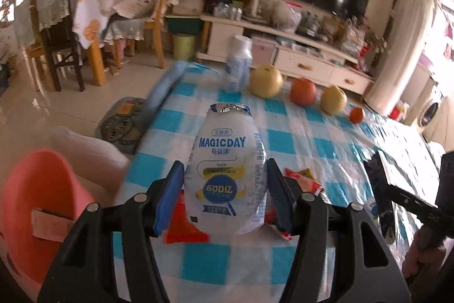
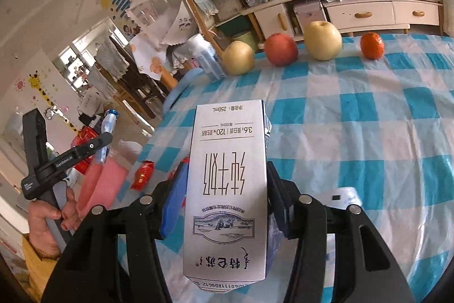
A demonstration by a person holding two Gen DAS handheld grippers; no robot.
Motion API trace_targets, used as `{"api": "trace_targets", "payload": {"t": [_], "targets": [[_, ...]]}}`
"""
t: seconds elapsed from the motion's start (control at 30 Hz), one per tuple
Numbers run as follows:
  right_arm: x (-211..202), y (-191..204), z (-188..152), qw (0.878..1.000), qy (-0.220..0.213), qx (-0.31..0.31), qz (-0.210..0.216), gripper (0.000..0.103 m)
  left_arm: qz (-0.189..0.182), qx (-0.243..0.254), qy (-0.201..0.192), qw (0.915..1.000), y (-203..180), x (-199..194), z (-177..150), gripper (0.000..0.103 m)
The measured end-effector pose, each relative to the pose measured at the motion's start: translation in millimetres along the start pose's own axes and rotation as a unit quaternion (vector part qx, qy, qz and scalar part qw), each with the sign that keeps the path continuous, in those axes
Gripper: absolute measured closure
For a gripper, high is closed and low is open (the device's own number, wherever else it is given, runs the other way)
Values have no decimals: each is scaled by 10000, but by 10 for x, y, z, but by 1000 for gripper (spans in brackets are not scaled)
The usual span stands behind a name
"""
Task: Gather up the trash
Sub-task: 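Carry both held items over the pink basin and open both grippers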
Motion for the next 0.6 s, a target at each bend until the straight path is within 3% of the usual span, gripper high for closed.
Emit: {"api": "trace_targets", "payload": {"t": [0.23, 0.6], "targets": [[184, 430, -82, 9995, 137, -20, 268, 48, 211, -403, -7, 9990, 525, -44, 17, 43], [794, 1610, -166, 9934, 560, -524, 848, 48, 759, -1016, -110, 9919, 1414, -121, 41, 43]]}}
Point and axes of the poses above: each gripper's, at about its wrist camera, not at the fingertips, and x roughly the way its jaws point, y to its left, z to its top, the point moved 8 cm from there along x, roughly the way its jaws point, and after that the axes turned 13 degrees about z, right-handed, at the moved point
